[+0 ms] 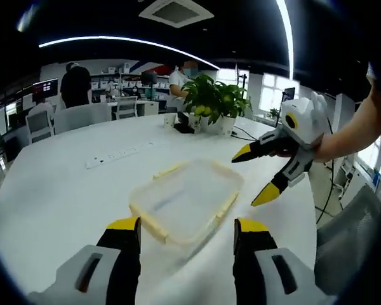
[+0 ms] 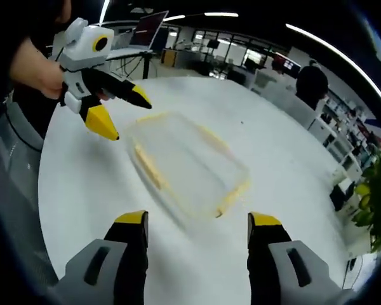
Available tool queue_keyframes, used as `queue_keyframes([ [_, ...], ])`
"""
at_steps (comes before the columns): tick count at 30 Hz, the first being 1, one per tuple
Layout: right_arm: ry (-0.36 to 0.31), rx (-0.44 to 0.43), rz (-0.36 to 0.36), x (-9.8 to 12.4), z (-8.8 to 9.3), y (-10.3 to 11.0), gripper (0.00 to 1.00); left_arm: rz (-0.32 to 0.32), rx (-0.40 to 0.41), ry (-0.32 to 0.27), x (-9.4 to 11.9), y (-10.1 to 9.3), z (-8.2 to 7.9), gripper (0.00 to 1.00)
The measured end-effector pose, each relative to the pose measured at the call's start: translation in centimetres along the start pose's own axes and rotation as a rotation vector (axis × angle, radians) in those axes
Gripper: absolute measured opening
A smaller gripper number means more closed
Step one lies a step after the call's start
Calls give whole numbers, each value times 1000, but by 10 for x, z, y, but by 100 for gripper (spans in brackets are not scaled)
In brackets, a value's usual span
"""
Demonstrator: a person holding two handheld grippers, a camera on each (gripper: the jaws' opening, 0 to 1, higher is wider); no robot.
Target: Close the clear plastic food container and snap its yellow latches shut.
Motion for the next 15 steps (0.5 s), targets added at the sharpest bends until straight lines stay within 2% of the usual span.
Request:
queue_keyframes([
  [3,6,-6,-8,-8,3,-2,61,-11,-44,47,-8,-1,12,54],
  [9,-23,-49,-25,-25,6,-13,65,-31,-38,76,-24,2,21,54],
  [15,-29,21,-65,-36,7,-15,63,-39,-71,90,-35,3,22,54],
])
Point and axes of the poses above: the point that each gripper's makers call its tool centre point, and the gripper's own axes: x roughly backward along the fingers, y roughly to its left, z roughly out of its underside, the point moved 4 cm from there along x, roughly backward along the fingers, and after that the axes turned 11 degrees about -z, right-handed, at the moved point
